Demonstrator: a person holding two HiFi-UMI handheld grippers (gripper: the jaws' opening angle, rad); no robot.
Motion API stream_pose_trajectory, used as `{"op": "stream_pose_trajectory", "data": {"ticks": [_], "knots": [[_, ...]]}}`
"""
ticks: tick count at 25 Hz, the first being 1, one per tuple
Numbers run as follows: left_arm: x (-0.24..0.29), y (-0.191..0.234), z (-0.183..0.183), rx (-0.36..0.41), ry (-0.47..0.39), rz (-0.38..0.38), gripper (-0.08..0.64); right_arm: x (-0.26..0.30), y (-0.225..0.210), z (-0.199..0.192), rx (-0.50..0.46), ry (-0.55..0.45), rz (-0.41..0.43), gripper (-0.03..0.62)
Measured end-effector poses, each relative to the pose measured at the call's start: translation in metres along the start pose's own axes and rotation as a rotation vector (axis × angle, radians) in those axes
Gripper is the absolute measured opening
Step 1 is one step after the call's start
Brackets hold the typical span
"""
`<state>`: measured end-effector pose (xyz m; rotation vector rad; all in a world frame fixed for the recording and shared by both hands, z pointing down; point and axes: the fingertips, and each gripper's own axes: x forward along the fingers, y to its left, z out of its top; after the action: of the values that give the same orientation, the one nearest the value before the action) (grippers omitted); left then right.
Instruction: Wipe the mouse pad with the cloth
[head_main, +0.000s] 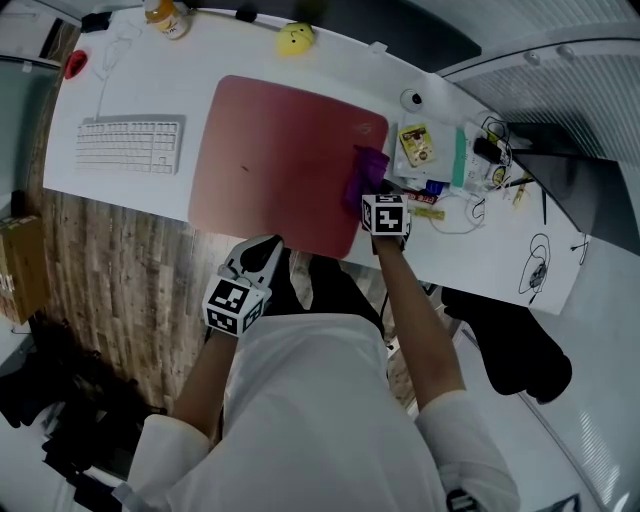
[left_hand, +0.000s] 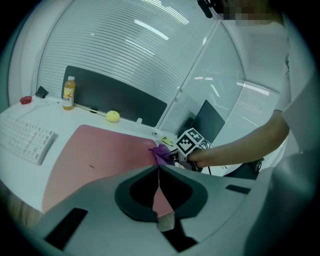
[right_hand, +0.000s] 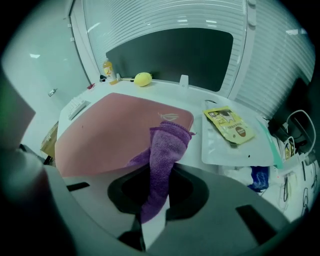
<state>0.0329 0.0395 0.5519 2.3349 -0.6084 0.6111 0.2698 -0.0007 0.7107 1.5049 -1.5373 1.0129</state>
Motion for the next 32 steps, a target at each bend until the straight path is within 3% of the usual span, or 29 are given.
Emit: {"op": "stream_pose_trajectory", "data": {"ticks": [12,18,25,32], "knots": [[-0.011,-0.016,0.002,0.022,-0.029,-0.006,0.020,-0.057,-0.017,-0.012,-0.041,-0.039,-0.038,0.075],[-0.016,-0.015,-0.001,0.021,-0.034,-0.002,0.020,-0.061,-0.016,-0.034,-0.057,-0.002,-0.062,0.075],[-0.030,0.006,-0.016,-0.006,-0.033,0.022,0.020,-0.033,0.016,-0.054,-0.078,0.051,-0.061,0.075],[-0.051,0.035,-0.034,-0.058,-0.028,0.065,0.020,-0.015,0.057,-0.047,-0.113,0.077,-0.048,0.075]]}}
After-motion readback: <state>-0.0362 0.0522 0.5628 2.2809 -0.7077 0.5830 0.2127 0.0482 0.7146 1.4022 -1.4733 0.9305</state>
